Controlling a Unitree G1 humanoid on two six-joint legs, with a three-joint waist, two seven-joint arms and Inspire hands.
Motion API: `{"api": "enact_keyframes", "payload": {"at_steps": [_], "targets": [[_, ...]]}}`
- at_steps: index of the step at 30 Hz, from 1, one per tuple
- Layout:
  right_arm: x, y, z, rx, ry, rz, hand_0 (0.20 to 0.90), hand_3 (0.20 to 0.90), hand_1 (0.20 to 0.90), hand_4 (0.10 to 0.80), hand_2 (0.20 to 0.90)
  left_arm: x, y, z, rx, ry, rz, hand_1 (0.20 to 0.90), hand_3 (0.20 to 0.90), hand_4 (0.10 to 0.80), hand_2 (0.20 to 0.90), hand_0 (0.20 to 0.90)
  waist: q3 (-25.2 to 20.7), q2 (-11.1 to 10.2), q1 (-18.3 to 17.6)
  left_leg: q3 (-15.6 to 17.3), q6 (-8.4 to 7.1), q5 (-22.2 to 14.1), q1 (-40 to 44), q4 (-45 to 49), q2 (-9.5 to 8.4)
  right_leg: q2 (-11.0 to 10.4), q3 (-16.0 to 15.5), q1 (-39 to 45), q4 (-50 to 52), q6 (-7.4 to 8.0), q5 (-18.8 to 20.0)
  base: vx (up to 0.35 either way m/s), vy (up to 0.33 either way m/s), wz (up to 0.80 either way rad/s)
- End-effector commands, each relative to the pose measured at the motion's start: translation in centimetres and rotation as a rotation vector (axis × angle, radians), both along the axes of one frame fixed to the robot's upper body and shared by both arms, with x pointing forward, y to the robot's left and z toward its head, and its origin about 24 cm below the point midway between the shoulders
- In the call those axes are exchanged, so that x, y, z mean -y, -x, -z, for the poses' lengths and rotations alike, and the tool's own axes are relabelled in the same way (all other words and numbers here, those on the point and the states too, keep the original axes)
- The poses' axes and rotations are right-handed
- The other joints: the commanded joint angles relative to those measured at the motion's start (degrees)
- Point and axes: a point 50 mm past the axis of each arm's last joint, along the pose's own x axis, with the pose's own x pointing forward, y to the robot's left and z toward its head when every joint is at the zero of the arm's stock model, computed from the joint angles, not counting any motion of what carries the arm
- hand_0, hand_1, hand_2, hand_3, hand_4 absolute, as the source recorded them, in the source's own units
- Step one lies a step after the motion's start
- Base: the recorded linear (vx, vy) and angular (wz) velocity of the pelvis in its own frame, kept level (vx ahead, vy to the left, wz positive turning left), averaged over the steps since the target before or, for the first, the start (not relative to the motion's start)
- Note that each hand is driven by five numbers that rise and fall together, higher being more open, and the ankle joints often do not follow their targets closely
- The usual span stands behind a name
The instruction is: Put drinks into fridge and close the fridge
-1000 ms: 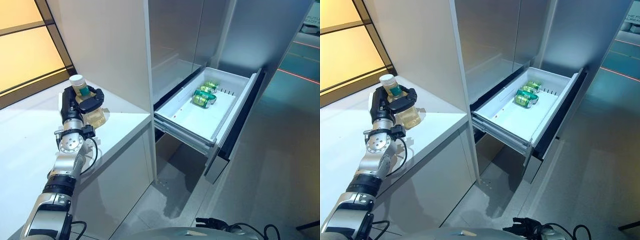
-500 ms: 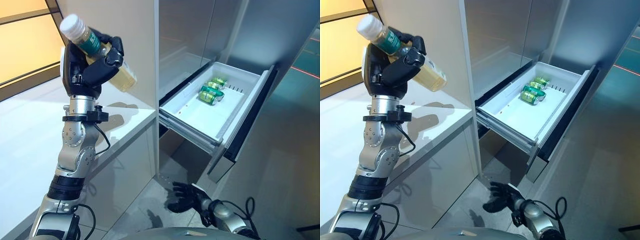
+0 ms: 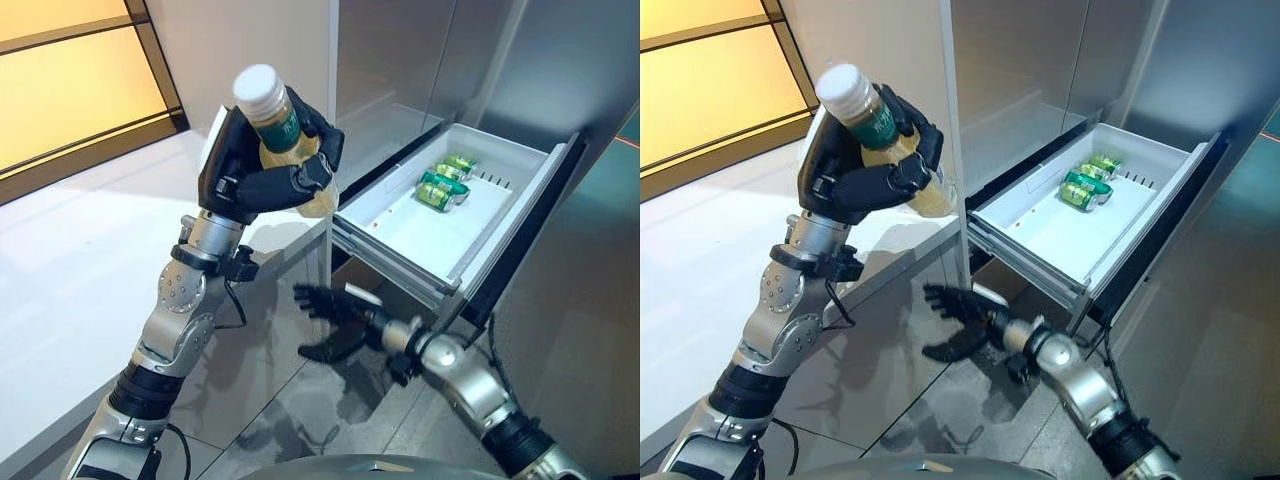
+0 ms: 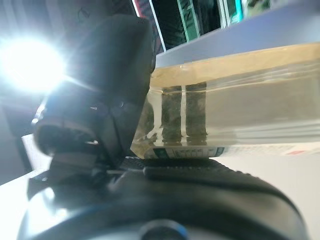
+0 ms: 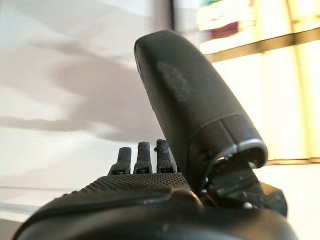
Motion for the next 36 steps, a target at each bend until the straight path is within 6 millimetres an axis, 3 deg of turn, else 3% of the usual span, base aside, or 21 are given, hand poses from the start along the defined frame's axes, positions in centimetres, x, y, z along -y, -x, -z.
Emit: {"api": "enact_keyframes", "payload": {"at_steps": [1,4,11,27,31,32,33,34,35,36], "targets": [[-1.4,-1.2,-9.8,0.330,-0.295,-0.081,0.900,0.900,0.900,0.800,0.900,0.2,0.5,-4.7,0.218,0.132,0.109,0.300,0.200,0.100,0.300,0.300,-3.02,-1.41,0.26,2.82,0.29,-3.78,0.07,0.07,-0.35,-0.24,0.42,0.16,1.06,2.07,0.02,0.000,0.000,0.00],[-0.3,-1.0,-11.5,0.372,-0.352,-0.052,0.900,0.900,0.900,0.800,0.900,0.4,0.8,-4.1,0.190,0.136,0.143,0.300,0.200,0.100,0.300,0.300,-3.19,-1.50,0.01,3.18,0.46,-3.88,0.13,0.07,-0.35,-0.26,0.66,0.13,0.89,2.12,0.20,0.000,0.000,0.00],[0.9,-0.2,-12.5,0.392,-0.398,-0.042,0.900,0.900,0.900,0.800,0.900,0.9,1.2,-3.6,0.176,0.112,0.166,0.300,0.200,0.100,0.300,0.300,-3.30,-1.88,-0.58,3.99,0.64,-3.99,0.22,0.07,-0.20,-0.25,1.07,-0.01,0.81,2.15,0.40,0.000,0.000,-0.03],[0.2,-0.1,-14.1,0.414,-0.409,-0.097,0.900,0.900,0.900,0.800,0.900,2.4,0.0,-3.3,0.160,-0.029,0.076,0.300,0.200,0.100,0.300,0.300,-3.56,-2.19,-1.61,5.49,0.62,-4.30,0.62,0.07,0.03,-0.14,1.94,-0.16,0.72,2.34,0.62,0.001,-0.004,-0.02],[-0.2,-0.4,-13.1,0.330,-0.349,-0.132,0.900,0.900,0.900,0.800,0.900,2.8,-0.2,-2.8,0.138,-0.047,0.105,0.300,0.200,0.100,0.300,0.300,-3.58,-2.31,-1.92,5.77,0.58,-4.21,0.64,0.07,0.07,0.00,2.36,-0.35,0.76,2.34,0.71,0.001,-0.002,-0.01],[-0.2,-0.4,-13.0,0.320,-0.340,-0.136,0.851,0.842,0.851,0.742,0.851,2.9,-0.2,-2.8,0.135,-0.045,0.114,0.300,0.200,0.100,0.300,0.300,-3.60,-2.34,-1.96,5.79,0.57,-4.19,0.62,0.07,0.08,0.03,2.45,-0.38,0.75,2.33,0.72,0.000,0.000,0.00],[-0.2,-0.4,-12.7,0.306,-0.330,-0.139,0.552,0.494,0.552,0.394,0.552,3.0,-0.2,-2.8,0.132,-0.043,0.125,0.300,0.200,0.100,0.300,0.300,-3.61,-2.38,-2.01,5.78,0.56,-4.16,0.60,0.07,0.09,0.08,2.54,-0.41,0.74,2.30,0.74,0.000,0.000,0.00],[-0.3,-0.5,-12.4,0.291,-0.313,-0.140,0.491,0.422,0.491,0.322,0.491,3.2,-0.2,-2.8,0.126,-0.037,0.146,0.300,0.200,0.100,0.300,0.300,-3.59,-2.43,-2.07,5.86,0.54,-4.13,0.58,0.07,0.13,0.11,2.61,-0.44,0.73,2.29,0.77,0.006,-0.016,-0.04],[-0.4,-0.6,-12.2,0.281,-0.291,-0.141,0.300,0.200,0.300,0.100,0.300,3.4,-0.1,-2.8,0.128,-0.030,0.169,0.300,0.200,0.100,0.300,0.300,-3.55,-2.52,-2.15,5.85,0.57,-4.12,0.57,0.07,0.13,0.22,2.80,-0.47,0.70,2.26,0.79,0.008,-0.019,-0.06],[-0.5,-0.7,-11.9,0.267,-0.274,-0.140,0.300,0.200,0.300,0.100,0.300,3.9,0.0,-2.8,0.129,-0.016,0.207,0.300,0.200,0.100,0.300,0.300,-3.55,-2.58,-2.34,5.85,0.57,-4.08,0.56,0.07,0.17,0.35,3.10,-0.55,0.69,2.20,0.87,0.007,-0.016,-0.05]]}}
